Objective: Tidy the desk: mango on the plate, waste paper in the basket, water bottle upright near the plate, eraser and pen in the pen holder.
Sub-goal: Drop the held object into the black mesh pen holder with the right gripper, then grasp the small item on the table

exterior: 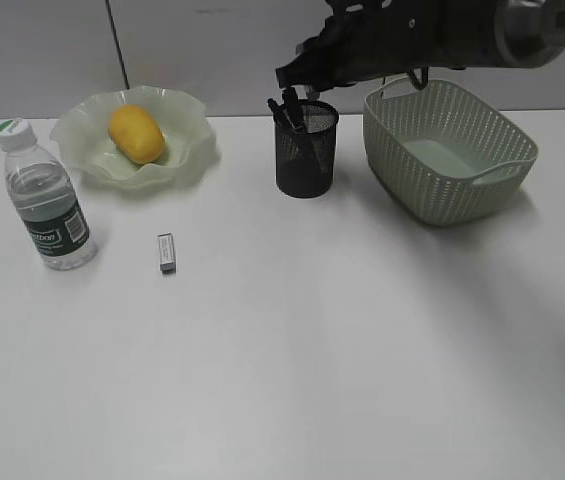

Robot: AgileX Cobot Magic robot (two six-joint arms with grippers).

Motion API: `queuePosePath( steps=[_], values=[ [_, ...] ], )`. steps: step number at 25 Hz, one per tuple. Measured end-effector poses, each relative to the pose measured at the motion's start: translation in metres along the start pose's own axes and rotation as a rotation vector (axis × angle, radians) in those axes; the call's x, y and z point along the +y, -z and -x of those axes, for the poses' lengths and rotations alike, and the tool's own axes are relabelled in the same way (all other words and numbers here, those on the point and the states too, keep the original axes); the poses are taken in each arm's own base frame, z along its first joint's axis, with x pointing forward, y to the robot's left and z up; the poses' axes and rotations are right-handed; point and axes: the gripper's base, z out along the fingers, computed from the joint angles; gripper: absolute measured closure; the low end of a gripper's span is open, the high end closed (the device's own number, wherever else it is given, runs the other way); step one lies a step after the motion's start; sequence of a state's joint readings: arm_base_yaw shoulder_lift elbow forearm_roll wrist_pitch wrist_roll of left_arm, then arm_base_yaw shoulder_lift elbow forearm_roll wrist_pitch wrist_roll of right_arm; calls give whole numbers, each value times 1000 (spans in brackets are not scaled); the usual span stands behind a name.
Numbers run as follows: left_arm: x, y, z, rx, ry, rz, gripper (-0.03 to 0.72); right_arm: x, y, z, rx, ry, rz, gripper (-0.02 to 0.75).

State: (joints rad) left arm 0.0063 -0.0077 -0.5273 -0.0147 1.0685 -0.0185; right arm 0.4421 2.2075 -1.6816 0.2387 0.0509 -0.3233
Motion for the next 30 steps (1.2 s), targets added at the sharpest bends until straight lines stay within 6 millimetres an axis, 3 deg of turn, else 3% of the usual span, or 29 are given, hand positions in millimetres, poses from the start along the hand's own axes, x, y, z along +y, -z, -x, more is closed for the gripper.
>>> queuePosePath(
  steps=[4,10,13,16,22,25,30],
  values=[
    [0,0,0,0,0,0,447,2,-6,-12,59,-5,14,557],
    [0,0,0,0,0,0,448,3,-7,-16,88,-6,23,282],
    [0,0,0,0,0,0,448,4,-1,-10,100,-21,34,213],
    [0,0,0,0,0,0,448,5,20,10,106,-66,60,204],
    [0,0,0,0,0,0,448,1,88,59,163,-82,134,238],
    [0,0,0,0,0,0,448,-14,110,64,281,-92,156,261],
    [0,0,0,0,0,0,448,-47,135,52,599,-101,95,269]
  ],
)
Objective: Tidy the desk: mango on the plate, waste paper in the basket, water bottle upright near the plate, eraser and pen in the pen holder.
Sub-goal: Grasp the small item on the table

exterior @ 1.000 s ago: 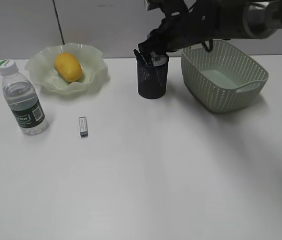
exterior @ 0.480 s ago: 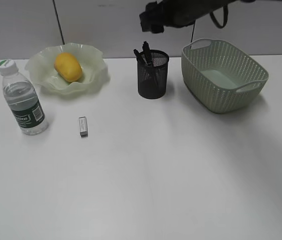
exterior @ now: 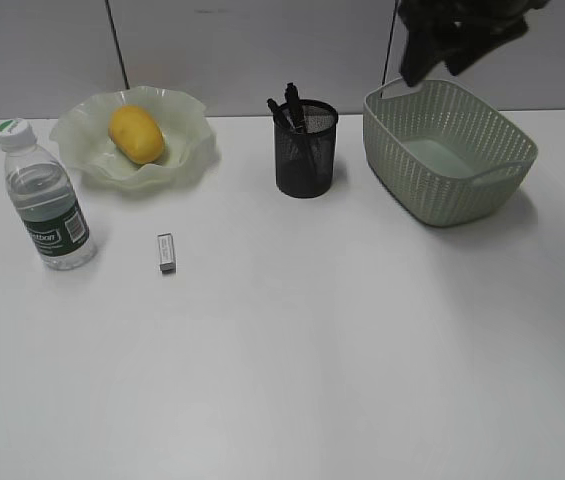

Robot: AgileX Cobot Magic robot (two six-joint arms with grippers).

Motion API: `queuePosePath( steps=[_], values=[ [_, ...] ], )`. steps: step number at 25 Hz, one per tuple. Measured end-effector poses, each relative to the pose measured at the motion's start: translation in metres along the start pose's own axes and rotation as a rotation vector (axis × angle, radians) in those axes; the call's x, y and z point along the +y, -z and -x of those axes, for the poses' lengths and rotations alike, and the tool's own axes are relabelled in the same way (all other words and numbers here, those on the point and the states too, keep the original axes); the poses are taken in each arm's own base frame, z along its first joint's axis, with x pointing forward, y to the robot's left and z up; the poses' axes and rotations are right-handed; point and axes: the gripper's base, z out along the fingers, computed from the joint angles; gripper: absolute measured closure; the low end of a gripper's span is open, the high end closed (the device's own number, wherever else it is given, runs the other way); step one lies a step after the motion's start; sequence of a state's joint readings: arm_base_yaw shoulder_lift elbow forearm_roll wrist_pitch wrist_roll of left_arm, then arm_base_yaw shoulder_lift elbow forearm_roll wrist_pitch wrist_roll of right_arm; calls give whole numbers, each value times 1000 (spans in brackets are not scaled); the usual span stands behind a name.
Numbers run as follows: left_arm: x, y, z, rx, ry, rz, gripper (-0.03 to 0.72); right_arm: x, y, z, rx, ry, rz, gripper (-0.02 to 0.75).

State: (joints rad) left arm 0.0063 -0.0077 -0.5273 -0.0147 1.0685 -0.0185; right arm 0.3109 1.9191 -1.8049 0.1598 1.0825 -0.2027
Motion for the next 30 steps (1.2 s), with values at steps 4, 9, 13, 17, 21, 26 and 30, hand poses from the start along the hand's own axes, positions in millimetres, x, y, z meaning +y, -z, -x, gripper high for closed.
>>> queuePosePath(
  steps=[4,9,13,17,21,26,30],
  values=[
    [0,0,0,0,0,0,448,-27,21,-13,86,-44,-92,271],
    [0,0,0,0,0,0,448,-55,56,-36,74,-118,-173,270],
    [0,0,0,0,0,0,448,-72,70,-89,164,-219,-234,270],
    [0,0,0,0,0,0,448,-61,91,-155,142,-328,-218,270],
    [0,0,0,0,0,0,448,-36,105,-214,81,-360,-231,270],
    [0,0,0,0,0,0,449,-6,121,-268,8,-349,-248,271],
    [0,0,0,0,0,0,449,15,134,-302,-103,-331,-274,271]
  ],
)
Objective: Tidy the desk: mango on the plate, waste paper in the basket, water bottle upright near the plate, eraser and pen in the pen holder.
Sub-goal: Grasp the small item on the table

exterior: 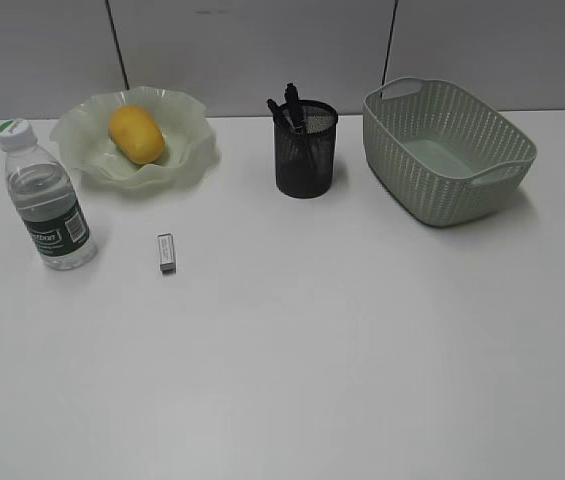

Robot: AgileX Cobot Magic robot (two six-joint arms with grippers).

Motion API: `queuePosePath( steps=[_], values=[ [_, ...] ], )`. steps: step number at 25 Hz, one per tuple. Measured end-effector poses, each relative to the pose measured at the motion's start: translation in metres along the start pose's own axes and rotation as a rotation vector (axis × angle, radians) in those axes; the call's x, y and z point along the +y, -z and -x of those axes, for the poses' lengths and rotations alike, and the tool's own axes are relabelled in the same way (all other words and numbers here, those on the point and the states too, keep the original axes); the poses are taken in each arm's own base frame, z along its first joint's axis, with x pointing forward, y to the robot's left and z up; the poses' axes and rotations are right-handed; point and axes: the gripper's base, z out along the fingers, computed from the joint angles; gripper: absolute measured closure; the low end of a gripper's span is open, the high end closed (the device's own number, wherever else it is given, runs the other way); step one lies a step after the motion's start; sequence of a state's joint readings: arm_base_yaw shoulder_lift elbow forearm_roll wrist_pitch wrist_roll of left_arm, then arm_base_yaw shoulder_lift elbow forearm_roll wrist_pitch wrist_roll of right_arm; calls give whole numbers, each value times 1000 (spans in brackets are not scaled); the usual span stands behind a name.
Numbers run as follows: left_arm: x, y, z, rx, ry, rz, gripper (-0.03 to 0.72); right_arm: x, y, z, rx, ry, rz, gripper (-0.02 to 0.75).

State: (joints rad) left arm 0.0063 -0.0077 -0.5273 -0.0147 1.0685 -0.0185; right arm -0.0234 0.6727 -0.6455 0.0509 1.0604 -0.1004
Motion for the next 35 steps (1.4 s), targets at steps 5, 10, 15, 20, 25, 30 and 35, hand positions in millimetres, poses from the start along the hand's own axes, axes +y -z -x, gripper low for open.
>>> queuePosePath(
  steps=[5,10,15,20,25,30,35],
  values=[
    [0,0,0,0,0,0,449,3,14,-33,-147,4,-10,271],
    [0,0,0,0,0,0,449,5,25,-55,-285,8,-19,271],
    [0,0,0,0,0,0,449,7,36,-70,-388,13,-26,271],
    [0,0,0,0,0,0,449,9,46,-83,-490,17,-31,271],
    [0,0,0,-1,0,0,449,10,50,-94,-560,20,-35,271],
    [0,0,0,-1,0,0,449,10,50,-95,-560,18,-35,271],
    [0,0,0,-1,0,0,449,10,50,-95,-560,16,-34,271]
  ],
)
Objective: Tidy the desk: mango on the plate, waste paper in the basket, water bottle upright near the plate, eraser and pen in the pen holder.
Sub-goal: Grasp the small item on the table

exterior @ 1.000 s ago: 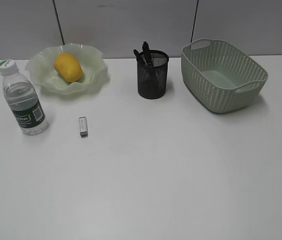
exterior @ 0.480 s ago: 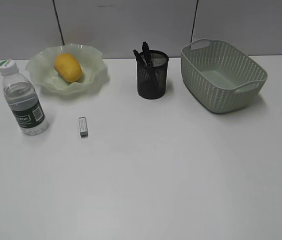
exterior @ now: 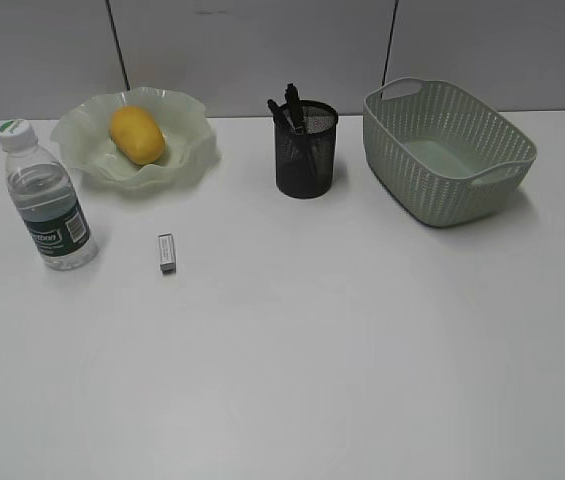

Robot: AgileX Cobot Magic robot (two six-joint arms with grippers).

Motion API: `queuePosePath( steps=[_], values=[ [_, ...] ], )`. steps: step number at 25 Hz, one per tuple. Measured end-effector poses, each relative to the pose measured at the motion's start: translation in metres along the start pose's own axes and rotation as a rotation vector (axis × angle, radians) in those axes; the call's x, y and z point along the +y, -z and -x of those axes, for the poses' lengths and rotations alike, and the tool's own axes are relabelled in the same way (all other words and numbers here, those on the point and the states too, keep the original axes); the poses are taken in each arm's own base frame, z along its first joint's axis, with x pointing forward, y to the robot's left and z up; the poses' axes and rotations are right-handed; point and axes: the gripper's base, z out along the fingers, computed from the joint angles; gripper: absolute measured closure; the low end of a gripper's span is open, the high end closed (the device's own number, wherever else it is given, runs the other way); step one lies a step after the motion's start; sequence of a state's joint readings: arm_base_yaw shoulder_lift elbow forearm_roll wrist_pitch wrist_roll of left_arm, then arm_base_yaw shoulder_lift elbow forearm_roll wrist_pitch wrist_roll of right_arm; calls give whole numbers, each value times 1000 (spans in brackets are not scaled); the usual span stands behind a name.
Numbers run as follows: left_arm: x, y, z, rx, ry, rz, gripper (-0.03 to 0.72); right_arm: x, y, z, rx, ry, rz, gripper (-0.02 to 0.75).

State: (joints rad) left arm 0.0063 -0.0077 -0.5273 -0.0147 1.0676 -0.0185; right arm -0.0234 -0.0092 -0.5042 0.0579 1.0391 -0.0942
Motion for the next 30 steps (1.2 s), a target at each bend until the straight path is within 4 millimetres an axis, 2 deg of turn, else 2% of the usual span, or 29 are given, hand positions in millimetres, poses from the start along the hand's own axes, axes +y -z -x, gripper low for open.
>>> queuePosePath(
  steps=[30],
  values=[
    [0,0,0,0,0,0,449,0,0,0,0,-1,0,272]
  ],
)
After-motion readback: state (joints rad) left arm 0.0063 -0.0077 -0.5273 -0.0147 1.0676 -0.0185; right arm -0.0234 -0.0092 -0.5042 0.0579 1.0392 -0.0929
